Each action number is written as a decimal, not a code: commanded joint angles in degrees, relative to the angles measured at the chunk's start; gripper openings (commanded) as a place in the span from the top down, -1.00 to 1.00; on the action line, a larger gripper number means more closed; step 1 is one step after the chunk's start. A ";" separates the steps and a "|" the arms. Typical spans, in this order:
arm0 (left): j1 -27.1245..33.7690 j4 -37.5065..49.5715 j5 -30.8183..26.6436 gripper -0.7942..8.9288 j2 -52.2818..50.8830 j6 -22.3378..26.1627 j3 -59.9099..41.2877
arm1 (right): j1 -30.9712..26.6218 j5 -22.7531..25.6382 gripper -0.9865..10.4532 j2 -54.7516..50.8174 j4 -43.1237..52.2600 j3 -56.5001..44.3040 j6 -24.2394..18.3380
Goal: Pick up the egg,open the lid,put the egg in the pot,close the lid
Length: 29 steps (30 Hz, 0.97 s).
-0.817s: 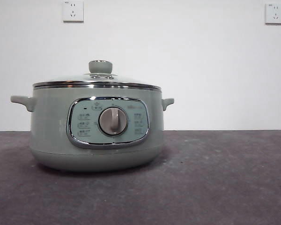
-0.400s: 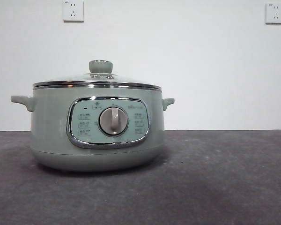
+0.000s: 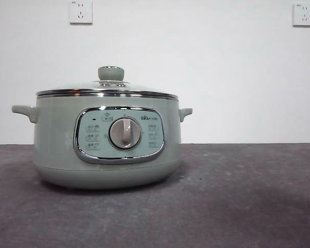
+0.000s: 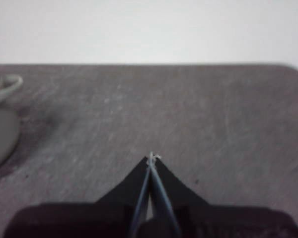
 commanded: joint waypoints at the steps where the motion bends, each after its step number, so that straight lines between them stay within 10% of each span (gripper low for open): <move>1: 0.15 0.24 0.02 0.84 0.42 -0.59 -0.59 | -0.07 -0.09 0.83 -0.20 3.91 -3.37 2.71; 29: 0.13 0.22 0.00 0.84 0.76 -0.59 -0.59 | -0.04 -0.11 0.83 -0.02 6.12 -7.69 5.01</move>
